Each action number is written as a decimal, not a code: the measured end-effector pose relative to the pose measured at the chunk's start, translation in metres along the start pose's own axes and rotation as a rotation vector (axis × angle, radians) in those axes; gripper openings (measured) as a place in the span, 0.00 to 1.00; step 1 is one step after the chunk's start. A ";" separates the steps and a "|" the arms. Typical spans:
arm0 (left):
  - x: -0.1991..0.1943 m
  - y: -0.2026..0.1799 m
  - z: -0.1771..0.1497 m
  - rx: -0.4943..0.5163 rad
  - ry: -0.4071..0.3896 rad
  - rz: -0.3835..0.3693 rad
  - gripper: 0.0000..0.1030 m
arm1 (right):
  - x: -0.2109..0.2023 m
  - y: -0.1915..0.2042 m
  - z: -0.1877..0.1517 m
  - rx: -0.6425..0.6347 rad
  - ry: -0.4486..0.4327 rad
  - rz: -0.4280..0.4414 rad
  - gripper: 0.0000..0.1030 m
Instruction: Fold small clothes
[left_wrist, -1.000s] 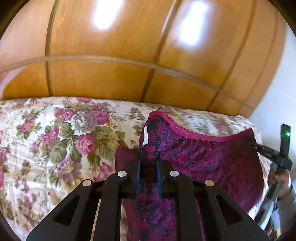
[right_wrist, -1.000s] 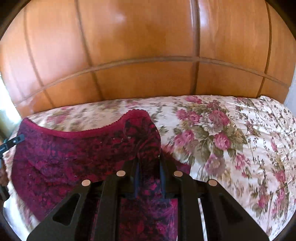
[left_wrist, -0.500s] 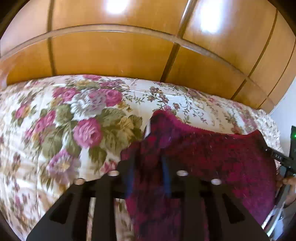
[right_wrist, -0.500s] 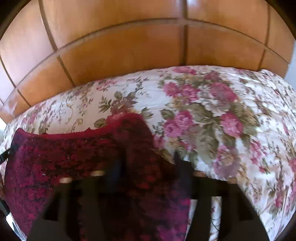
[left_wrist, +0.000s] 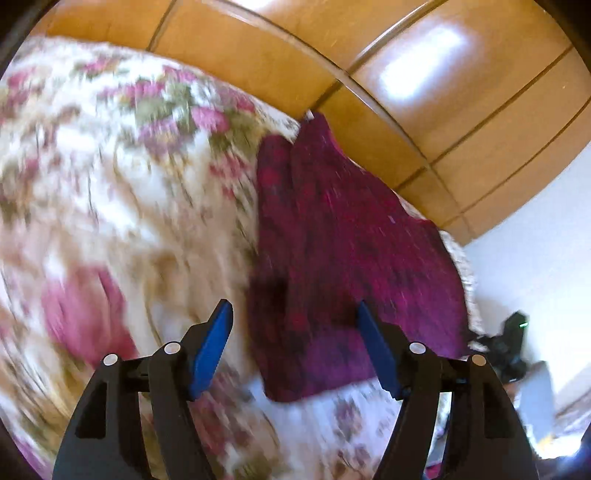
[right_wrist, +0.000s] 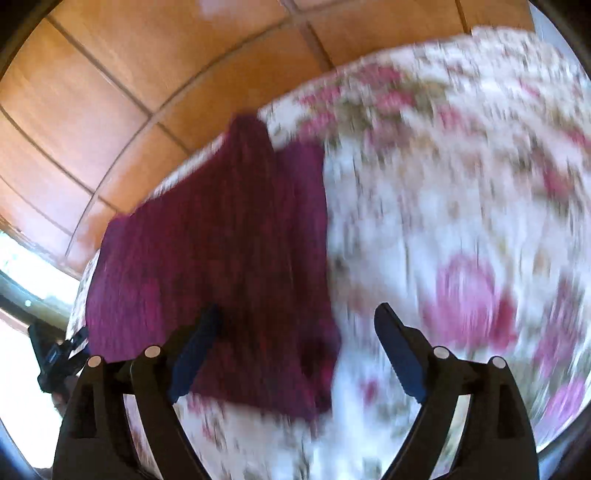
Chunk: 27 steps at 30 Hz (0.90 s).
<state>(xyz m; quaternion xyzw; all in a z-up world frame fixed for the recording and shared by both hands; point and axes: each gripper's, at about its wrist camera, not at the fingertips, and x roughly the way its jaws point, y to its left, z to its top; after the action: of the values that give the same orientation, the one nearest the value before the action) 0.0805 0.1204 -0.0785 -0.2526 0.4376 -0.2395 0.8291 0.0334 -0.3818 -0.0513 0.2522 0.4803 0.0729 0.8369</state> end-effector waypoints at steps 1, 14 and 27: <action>0.004 -0.001 -0.004 -0.005 0.010 -0.012 0.66 | 0.002 -0.001 -0.009 0.009 -0.005 0.010 0.84; -0.002 -0.013 -0.010 -0.007 0.050 -0.052 0.16 | -0.040 0.032 -0.020 -0.111 -0.036 0.054 0.20; -0.038 -0.020 -0.045 0.017 0.088 -0.026 0.23 | -0.073 0.015 -0.055 -0.079 0.021 0.017 0.41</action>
<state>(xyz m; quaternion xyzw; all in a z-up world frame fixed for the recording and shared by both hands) 0.0198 0.1194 -0.0643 -0.2405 0.4683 -0.2649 0.8079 -0.0495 -0.3757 -0.0107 0.2224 0.4837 0.1015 0.8404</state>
